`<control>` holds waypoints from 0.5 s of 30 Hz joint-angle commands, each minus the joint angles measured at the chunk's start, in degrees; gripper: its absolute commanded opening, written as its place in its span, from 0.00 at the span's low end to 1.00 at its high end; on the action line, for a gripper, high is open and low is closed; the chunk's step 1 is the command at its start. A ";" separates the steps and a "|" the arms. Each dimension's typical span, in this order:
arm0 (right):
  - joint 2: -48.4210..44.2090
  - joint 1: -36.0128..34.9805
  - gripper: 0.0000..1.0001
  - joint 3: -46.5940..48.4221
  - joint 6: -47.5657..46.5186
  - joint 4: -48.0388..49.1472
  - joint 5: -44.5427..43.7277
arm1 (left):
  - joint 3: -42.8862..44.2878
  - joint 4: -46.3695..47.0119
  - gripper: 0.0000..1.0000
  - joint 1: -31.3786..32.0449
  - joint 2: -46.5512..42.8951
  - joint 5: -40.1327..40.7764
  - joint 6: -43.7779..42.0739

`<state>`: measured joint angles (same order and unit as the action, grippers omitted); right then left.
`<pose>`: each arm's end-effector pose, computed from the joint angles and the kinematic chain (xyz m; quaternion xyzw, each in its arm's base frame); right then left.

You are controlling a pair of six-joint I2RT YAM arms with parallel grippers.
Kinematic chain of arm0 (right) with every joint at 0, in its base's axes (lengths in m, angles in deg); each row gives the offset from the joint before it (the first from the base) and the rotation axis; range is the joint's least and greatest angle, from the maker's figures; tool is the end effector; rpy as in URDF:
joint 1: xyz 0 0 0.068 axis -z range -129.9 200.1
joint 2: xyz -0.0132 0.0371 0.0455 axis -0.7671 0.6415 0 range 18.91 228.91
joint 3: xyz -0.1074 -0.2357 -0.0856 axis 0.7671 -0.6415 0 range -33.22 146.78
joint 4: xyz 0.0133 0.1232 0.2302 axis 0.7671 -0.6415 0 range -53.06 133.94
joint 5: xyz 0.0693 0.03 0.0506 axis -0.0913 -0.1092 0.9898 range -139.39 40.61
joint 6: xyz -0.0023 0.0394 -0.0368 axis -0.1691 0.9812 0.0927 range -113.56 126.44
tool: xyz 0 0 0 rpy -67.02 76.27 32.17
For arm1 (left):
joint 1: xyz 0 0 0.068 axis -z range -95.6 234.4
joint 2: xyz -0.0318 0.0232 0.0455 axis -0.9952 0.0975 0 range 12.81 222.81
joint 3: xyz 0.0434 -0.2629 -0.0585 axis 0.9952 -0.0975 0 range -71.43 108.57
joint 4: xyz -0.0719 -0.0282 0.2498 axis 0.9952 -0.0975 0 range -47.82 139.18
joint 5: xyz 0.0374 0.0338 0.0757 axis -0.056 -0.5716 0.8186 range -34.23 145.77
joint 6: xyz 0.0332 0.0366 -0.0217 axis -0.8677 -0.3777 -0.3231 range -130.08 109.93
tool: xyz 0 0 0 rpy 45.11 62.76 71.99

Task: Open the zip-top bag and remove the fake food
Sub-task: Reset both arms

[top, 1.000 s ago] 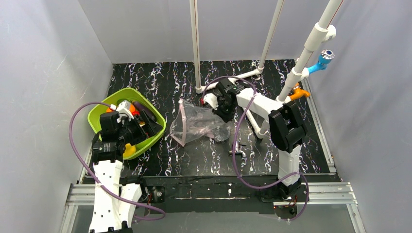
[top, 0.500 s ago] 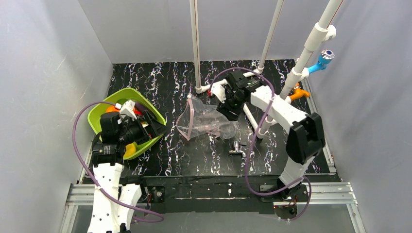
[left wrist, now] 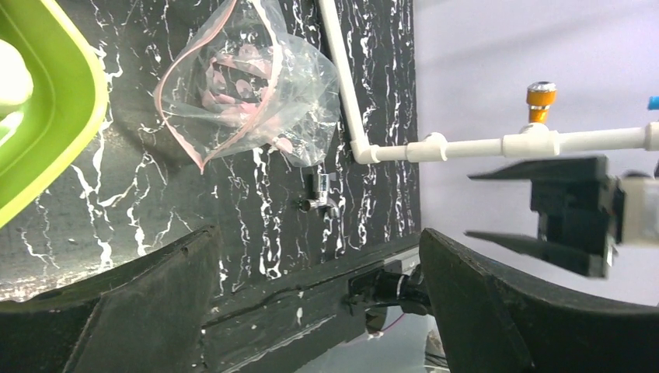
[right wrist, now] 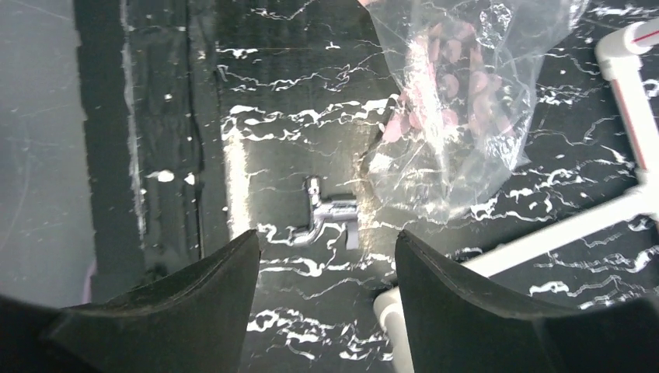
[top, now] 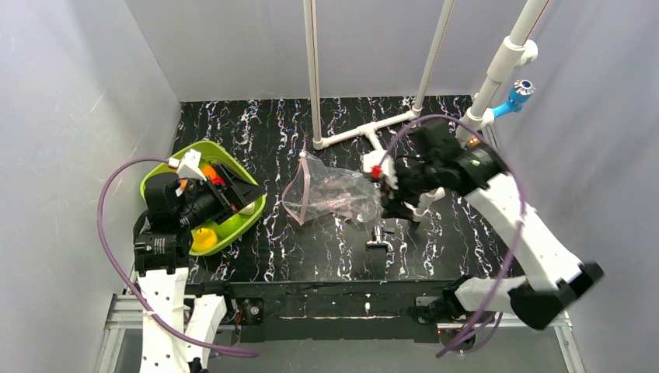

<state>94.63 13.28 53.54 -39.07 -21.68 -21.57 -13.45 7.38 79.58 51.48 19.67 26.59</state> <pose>0.1861 0.1601 0.3891 -0.6637 0.6480 0.2060 0.3117 0.1216 -0.0109 0.3768 -0.1190 0.8003 -0.3927 0.4373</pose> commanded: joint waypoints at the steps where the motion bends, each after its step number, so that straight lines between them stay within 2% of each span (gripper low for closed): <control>1: -12.01 6.08 0.72 -1.26 -7.83 -9.69 12.36 | 2.94 -1.03 0.98 0.70 0.15 -1.79 4.66; 4: -19.46 14.08 0.76 -2.49 -9.61 -11.47 19.75 | 4.48 -0.64 0.98 1.54 0.32 -2.60 3.77; 8: -27.06 23.61 0.91 -4.27 -9.44 -11.65 27.21 | 7.41 -1.45 0.98 5.55 0.91 -1.98 0.17; 9: -28.44 25.88 0.97 -4.79 -8.14 -11.04 28.80 | 8.12 -1.73 0.98 6.62 0.96 -1.53 -0.90; 13: -32.40 32.80 0.98 -7.60 8.04 -3.31 31.17 | 10.87 -5.32 0.98 9.76 0.12 2.53 -7.34; 15: -33.68 35.68 0.98 -7.92 10.76 -3.03 31.66 | 12.09 -7.40 0.98 11.13 -0.68 6.52 -11.10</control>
<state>61.83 43.95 47.29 -39.68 -29.51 5.09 -4.56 4.82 88.55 52.10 20.74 23.71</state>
